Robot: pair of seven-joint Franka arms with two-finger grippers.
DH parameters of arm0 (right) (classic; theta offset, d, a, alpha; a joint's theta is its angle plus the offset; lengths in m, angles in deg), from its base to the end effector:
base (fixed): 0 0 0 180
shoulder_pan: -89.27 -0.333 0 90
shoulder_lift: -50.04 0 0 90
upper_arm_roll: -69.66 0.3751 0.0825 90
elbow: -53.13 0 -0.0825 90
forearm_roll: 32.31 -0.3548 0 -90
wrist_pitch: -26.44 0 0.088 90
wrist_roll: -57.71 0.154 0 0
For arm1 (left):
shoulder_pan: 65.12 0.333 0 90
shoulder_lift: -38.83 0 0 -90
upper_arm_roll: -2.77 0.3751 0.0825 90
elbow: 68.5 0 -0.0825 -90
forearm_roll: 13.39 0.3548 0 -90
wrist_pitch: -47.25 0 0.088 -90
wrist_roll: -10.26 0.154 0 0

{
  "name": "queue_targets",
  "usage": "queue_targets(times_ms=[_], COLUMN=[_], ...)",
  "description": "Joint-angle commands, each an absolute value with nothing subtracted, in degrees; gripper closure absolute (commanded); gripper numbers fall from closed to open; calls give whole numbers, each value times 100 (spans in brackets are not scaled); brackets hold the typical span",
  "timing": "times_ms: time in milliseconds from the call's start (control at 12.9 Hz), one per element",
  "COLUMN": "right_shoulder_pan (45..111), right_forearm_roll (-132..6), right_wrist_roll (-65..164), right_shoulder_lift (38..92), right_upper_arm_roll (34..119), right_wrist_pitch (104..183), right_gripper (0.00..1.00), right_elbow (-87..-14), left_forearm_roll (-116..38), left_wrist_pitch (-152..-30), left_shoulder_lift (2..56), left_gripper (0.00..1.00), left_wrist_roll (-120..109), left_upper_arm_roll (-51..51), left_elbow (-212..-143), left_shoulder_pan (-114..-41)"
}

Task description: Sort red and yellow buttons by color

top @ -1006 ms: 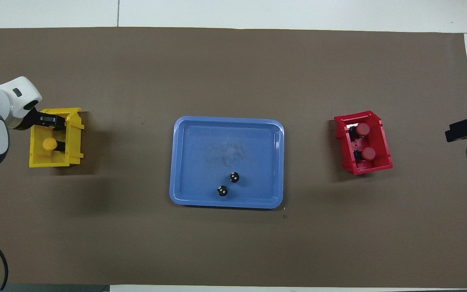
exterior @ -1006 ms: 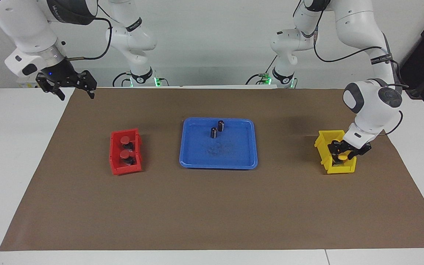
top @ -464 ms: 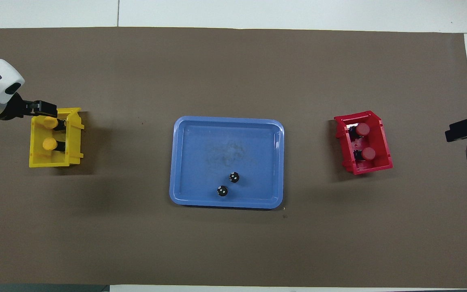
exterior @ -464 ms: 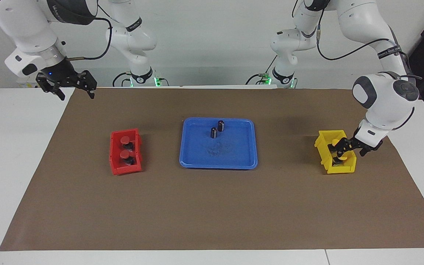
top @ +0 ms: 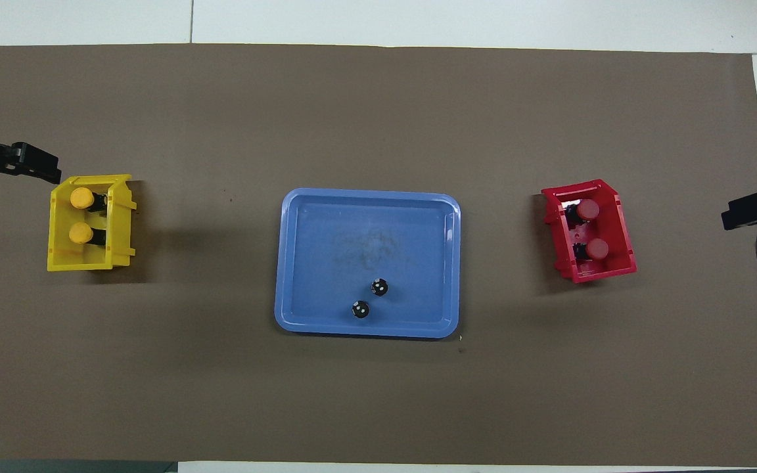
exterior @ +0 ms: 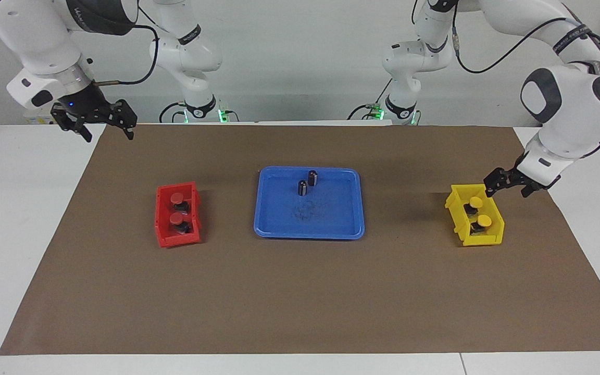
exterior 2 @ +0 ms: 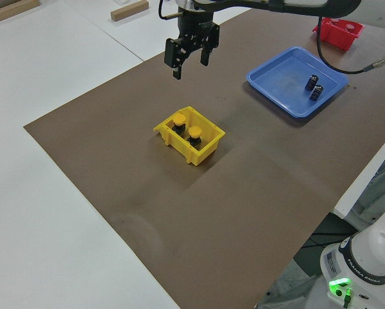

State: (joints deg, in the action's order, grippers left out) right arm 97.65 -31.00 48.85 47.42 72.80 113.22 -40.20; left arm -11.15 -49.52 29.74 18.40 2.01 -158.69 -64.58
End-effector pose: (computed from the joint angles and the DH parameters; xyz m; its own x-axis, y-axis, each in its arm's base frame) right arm 0.4960 -0.0484 0.6299 0.9955 0.0618 -0.0717 0.0630 -0.9979 0.0145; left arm 0.5854 0.0039 0.5570 0.9875 -0.1498 -0.0486 -0.1513 -0.9880 -0.0299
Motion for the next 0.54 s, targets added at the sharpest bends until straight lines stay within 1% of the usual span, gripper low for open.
queue_targets(times_ms=[0,155,309,464], right_shoulder_pan=[9833,9833,9833,9833], right_forearm_roll=[-3144,-3144,-3144,-3144], right_wrist_roll=[4963,4963,4963,4963], right_shoulder_lift=[4661,4661,4661,4661], right_upper_arm_roll=[7335,7335,7335,7335], right_wrist_pitch=[11328,11328,11328,11328], right_gripper=[1,1,1,1], right_elbow=[-4100,-4100,-4100,-4100], left_forearm_roll=[-1258,-1347,-1330,-1321], left_wrist_pitch=[-4409,-4083,-3697,-3537], left_shoulder_lift=[3398,3592,3549,3548], left_gripper=[0,0,0,0], left_wrist_roll=[1730,1703,1703,1703], left_upper_arm_roll=[215,215,215,250], left_elbow=[-15789,-15693,-15333,-15226], left_shoulder_pan=[-6600,-6609,-6600,-6591])
